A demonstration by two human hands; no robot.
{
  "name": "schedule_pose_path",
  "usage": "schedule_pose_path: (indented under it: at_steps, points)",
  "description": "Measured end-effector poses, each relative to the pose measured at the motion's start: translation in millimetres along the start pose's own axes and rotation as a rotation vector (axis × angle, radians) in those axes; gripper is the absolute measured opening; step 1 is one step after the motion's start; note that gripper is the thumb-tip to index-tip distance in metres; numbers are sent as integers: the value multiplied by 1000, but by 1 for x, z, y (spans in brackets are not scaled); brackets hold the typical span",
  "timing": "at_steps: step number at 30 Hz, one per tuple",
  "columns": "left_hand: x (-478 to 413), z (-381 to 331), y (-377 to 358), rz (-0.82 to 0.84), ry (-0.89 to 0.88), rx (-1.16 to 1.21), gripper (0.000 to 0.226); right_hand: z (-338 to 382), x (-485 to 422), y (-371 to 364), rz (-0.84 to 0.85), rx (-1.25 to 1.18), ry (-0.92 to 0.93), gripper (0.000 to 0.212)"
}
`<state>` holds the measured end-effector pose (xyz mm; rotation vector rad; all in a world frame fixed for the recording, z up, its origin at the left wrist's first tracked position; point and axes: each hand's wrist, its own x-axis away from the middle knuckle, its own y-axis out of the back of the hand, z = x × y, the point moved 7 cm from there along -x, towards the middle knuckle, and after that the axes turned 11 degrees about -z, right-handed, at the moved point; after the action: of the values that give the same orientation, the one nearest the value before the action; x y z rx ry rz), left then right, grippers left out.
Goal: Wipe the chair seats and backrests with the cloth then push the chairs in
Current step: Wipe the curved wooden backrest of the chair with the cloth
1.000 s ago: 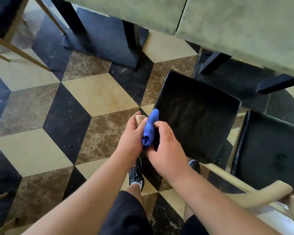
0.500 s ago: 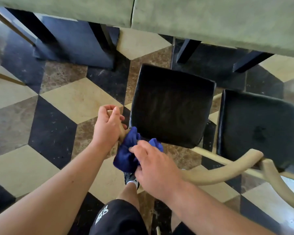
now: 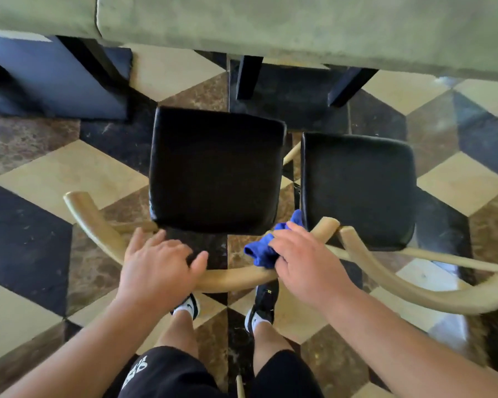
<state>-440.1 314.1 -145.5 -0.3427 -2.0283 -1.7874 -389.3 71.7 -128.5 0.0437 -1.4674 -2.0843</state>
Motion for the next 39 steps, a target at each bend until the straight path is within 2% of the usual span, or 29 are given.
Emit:
schedule_pose_path:
  at_steps: [2,3,6,10,13,17,20,22,24,27,30,32,34,35,37,39]
  points:
    - [15,-55,-15,67,-146,11,102,0,-1,6,-34,-4,-8,14]
    - [16,-77,-21,84,-190,23,100,1,0,9,-43,1,-13,15]
    - [7,-112,-36,211,-254,21,79,-1,14,21,-51,43,17,15]
    - [-5,-114,-39,189,-266,37,50,-42,29,56,-160,59,-73,15]
    - [-3,-113,-41,185,-257,88,42,-63,19,68,-184,140,-195,16]
    - [-2,-109,-40,179,-290,105,43,-76,0,74,-213,140,-298,13]
    - [-1,-96,-38,182,-299,101,41,-67,3,69,-224,74,-257,7]
    - [-5,-86,-34,179,-313,84,38,-47,11,59,-222,91,-165,28]
    - [-12,-76,-29,176,-321,64,31,-20,21,46,-202,95,-47,39]
    - [-18,-68,-25,148,-330,23,15,26,24,24,-126,20,106,43]
    - [-20,-66,-31,151,-318,2,26,51,6,19,-65,-62,74,33]
    - [-22,-65,-38,197,-286,18,23,45,-13,17,101,-23,-62,25]
    - [-24,-67,-42,247,-288,50,17,27,-42,11,286,162,-228,13]
    - [-24,-68,-43,261,-293,68,23,19,-57,7,391,296,-298,9]
    - [-24,-69,-43,269,-303,101,33,12,-81,-10,636,540,-322,16]
    - [-22,-69,-40,249,-315,105,32,7,-93,-34,809,584,-269,14]
